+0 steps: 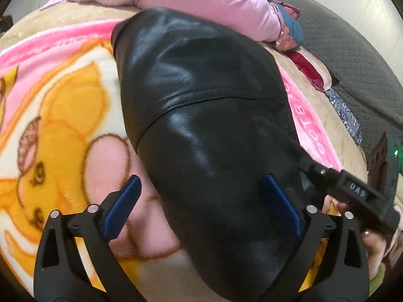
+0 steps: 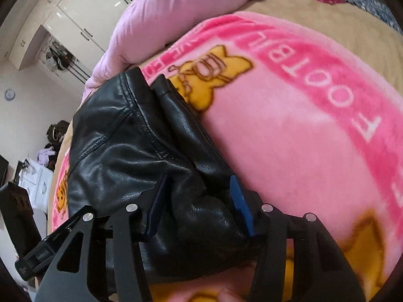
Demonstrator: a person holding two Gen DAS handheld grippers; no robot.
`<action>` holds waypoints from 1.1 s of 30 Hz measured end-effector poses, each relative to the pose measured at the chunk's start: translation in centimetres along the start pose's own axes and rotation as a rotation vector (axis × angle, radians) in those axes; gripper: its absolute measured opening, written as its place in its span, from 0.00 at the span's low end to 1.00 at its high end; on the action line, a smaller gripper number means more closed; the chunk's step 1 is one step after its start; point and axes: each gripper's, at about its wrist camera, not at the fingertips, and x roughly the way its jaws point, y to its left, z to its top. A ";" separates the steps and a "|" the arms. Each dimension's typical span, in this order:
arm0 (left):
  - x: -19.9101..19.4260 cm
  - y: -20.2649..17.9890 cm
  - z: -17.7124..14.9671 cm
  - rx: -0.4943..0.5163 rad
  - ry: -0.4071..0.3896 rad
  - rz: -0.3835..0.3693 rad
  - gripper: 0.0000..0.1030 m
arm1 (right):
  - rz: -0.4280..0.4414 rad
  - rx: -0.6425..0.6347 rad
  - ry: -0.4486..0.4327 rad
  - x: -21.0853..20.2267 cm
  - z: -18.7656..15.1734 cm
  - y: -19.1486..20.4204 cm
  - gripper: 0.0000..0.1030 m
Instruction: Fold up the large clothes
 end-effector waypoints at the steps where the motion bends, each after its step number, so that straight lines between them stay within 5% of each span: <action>1: 0.2 0.1 -0.1 -0.007 -0.002 -0.007 0.90 | -0.007 -0.005 -0.002 0.1 -0.2 0.0 0.47; 5: 0.7 0.4 -0.2 -0.035 -0.011 -0.031 0.92 | -0.054 -0.051 -0.023 0.2 -1.0 0.6 0.47; 12: -0.9 -0.8 -0.6 0.015 -0.040 -0.026 0.91 | 0.014 -0.063 -0.084 -2.8 -0.9 1.5 0.50; 18: -1.7 -0.7 -0.9 0.015 -0.038 -0.026 0.91 | 0.037 -0.092 -0.122 -4.6 -1.1 2.3 0.59; 20: -1.9 -0.8 -1.0 0.021 -0.041 -0.016 0.91 | 0.023 -0.107 -0.130 -5.0 -1.1 2.5 0.69; 26: -1.5 -1.0 -1.1 0.030 -0.020 -0.010 0.91 | -0.008 -0.074 -0.017 -2.2 -0.6 -0.2 0.85; 30: -1.3 -0.7 -1.2 0.014 -0.012 -0.015 0.91 | 0.213 0.158 0.134 0.8 -1.1 -3.7 0.86; 33: -1.8 -0.5 -1.2 0.030 -0.013 0.001 0.91 | 0.196 0.101 0.132 0.3 -1.8 -2.2 0.85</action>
